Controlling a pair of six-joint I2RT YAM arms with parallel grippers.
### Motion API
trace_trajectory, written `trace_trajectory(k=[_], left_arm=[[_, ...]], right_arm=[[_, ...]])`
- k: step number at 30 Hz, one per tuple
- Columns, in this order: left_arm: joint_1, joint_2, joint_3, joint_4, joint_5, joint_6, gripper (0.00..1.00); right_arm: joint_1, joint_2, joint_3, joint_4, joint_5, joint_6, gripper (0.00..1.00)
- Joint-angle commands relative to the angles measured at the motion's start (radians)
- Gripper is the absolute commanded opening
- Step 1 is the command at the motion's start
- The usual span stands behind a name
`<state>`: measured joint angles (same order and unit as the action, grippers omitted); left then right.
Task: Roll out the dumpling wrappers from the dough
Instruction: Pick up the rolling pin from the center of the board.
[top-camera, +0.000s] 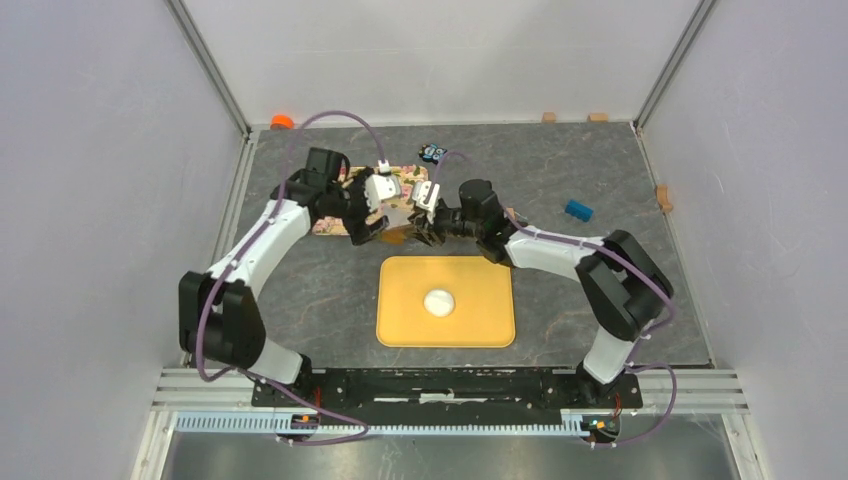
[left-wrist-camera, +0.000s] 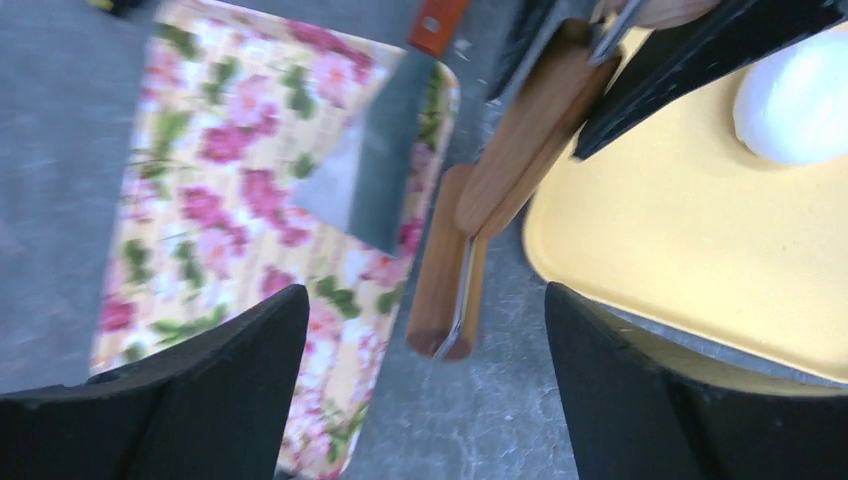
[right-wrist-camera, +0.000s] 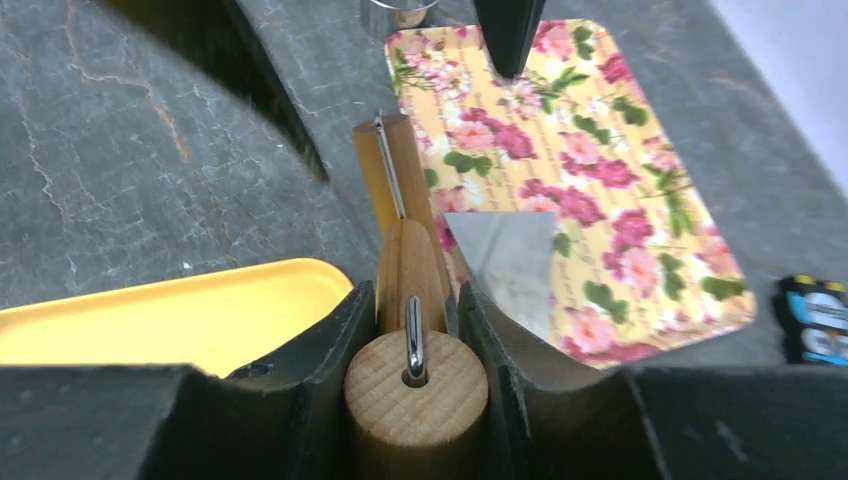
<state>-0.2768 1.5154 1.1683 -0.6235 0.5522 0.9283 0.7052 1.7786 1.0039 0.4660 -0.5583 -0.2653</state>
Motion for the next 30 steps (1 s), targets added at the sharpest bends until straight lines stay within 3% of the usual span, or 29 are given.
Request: trace_trajectory(k=[1, 6, 12, 15, 20, 22, 25, 28, 30], left_arm=[[0.03, -0.153, 0.099, -0.079, 0.054, -0.079, 0.95], [0.03, -0.193, 0.087, -0.147, 0.089, -0.14, 0.97], [0.029, -0.051, 0.045, -0.178, 0.063, -0.193, 0.93], [0.027, 0.006, 0.049, -0.203, 0.129, -0.22, 0.86], [-0.001, 0.003, 0.012, -0.155, 0.174, -0.324, 0.85], [-0.019, 0.006, -0.025, -0.113, 0.121, -0.373, 0.84], [-0.072, 0.035, -0.084, 0.0, -0.096, -0.433, 0.84], [-0.149, 0.105, -0.095, 0.084, -0.3, -0.422, 0.83], [-0.204, 0.16, -0.071, 0.093, -0.341, -0.388, 0.83]], right_arm=[[0.014, -0.161, 0.031, -0.137, 0.137, -0.166, 0.0], [0.053, -0.298, 0.023, -0.427, 0.419, -0.358, 0.0], [0.14, -0.617, -0.238, -0.535, 0.551, -0.464, 0.0], [0.251, -0.721, -0.325, -0.569, 0.66, -0.5, 0.0], [0.477, -0.751, -0.365, -0.627, 0.777, -0.56, 0.0], [0.534, -0.759, -0.369, -0.638, 0.818, -0.565, 0.0], [0.583, -0.758, -0.359, -0.681, 0.83, -0.559, 0.0], [0.614, -0.729, -0.346, -0.732, 0.837, -0.537, 0.0], [0.628, -0.726, -0.338, -0.74, 0.857, -0.52, 0.0]])
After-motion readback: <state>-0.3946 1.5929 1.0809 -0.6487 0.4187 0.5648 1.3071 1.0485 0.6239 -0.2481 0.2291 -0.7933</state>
